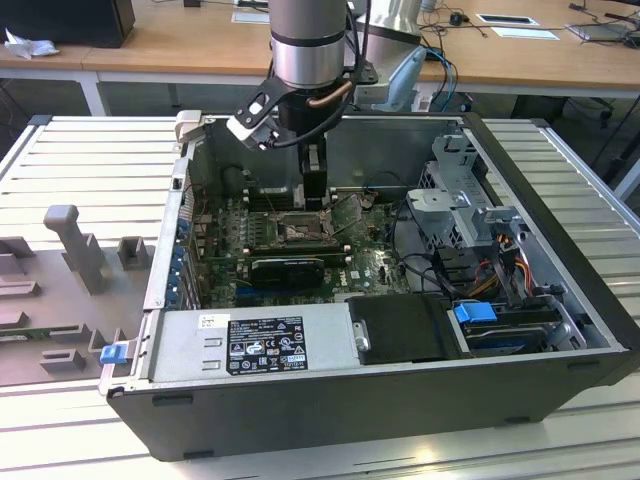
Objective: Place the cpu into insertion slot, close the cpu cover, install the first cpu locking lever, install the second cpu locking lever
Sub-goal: 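Place the cpu into insertion slot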
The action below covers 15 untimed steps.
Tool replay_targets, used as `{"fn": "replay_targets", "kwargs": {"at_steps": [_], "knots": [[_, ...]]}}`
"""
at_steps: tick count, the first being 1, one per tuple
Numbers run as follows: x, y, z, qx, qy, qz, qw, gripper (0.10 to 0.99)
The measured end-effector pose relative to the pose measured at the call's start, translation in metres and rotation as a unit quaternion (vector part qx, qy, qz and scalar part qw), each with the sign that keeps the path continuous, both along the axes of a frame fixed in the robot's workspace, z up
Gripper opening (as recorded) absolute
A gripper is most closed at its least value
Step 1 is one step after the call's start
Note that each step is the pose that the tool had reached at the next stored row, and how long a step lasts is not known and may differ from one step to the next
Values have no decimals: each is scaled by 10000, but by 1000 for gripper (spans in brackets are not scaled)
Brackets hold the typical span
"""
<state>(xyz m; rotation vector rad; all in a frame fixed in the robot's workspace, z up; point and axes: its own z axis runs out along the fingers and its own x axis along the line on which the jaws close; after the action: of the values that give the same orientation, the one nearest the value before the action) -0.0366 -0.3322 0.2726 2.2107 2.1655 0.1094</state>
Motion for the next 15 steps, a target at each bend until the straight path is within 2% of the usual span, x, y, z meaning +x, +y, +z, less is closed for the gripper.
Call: {"fn": "replay_targets", "kwargs": {"at_steps": [6,9,15], "knots": [[-2,3,-200,7,-1,18,10000,541],[-34,29,-296,7,-15,115,9999,541],[-76,37,-423,8,-16,177,9998,541]]}}
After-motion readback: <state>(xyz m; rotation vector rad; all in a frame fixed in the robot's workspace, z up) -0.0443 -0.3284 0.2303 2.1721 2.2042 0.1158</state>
